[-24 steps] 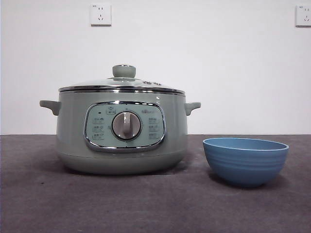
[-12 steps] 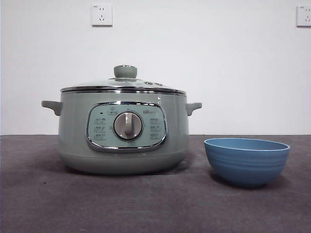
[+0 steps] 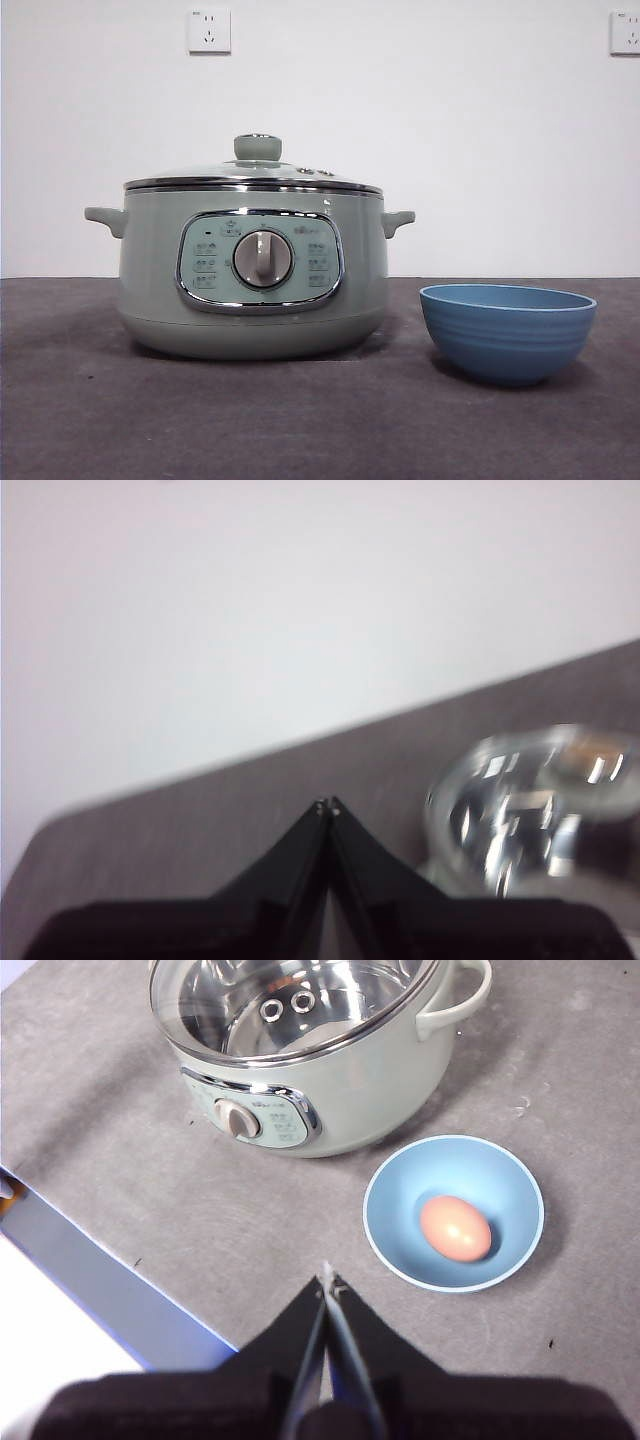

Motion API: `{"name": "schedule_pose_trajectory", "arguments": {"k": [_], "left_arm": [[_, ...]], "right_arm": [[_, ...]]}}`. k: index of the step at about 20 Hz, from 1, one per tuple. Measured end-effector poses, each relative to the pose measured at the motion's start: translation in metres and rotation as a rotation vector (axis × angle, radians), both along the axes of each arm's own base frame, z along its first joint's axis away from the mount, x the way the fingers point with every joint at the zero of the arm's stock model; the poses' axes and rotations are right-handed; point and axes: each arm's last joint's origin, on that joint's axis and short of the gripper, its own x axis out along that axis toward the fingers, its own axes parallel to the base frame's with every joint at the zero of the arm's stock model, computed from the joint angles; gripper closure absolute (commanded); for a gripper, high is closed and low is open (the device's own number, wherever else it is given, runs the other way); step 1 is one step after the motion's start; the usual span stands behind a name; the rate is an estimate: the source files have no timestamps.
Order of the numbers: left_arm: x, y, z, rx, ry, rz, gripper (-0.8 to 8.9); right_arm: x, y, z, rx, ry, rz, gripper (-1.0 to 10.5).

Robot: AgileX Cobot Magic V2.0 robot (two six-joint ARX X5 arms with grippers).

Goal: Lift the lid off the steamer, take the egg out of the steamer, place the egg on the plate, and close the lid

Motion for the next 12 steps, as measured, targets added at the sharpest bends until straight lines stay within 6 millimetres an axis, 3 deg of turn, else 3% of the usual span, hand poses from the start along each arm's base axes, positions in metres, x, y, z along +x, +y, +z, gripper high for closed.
{"name": "schedule_pose_trajectory", "arguments": {"k": [4, 12], "left_arm": [[-0.018, 0.006, -0.070, -0.020, 0.066, 0.083, 8.16], [-0.029, 0.008, -0.160, -0.100, 0.119, 0.162, 8.16]], "right_arm": [[0.000, 0.000, 0.000, 0.000, 0.000, 0.000, 9.5], [0.000, 0.000, 0.000, 0.000, 0.000, 0.000, 9.5]]}}
